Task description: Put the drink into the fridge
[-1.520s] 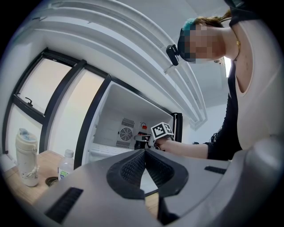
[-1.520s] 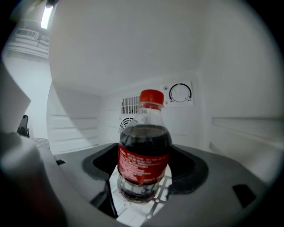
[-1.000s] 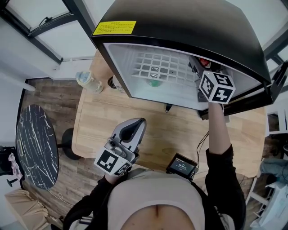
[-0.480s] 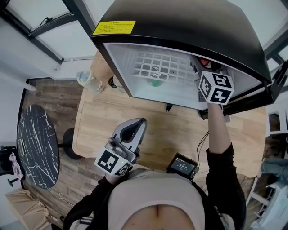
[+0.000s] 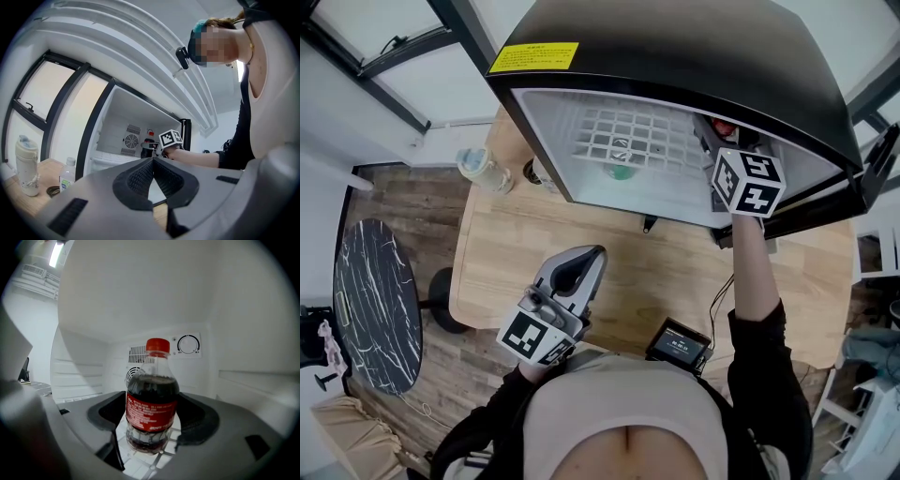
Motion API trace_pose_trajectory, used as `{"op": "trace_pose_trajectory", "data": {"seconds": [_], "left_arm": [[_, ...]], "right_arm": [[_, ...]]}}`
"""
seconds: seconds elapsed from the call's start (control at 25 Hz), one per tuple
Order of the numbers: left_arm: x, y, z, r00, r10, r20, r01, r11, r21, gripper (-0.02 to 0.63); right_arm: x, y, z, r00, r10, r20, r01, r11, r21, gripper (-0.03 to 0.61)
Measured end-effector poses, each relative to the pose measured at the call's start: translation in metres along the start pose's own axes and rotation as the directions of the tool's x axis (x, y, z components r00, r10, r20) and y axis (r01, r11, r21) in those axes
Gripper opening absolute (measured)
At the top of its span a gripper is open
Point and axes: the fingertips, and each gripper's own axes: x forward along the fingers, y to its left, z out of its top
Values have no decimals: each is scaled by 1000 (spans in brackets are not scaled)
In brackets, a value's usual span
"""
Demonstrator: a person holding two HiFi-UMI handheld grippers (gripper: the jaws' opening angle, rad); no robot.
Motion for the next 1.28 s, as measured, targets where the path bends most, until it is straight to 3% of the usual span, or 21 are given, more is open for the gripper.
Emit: {"op": "trace_pose_trajectory", "data": {"seconds": [0.8, 1.28], "left_arm": [[-1, -5, -1, 1000, -4, -6, 4, 1000, -3, 5], [-5, -7, 0, 1000, 5, -2, -5, 1000, -2, 5]], "right_arm": [[-15, -3, -5, 1000, -27, 15, 26, 998, 58, 342], [-25, 9, 14, 999, -3, 36, 4, 999, -36, 334]]}}
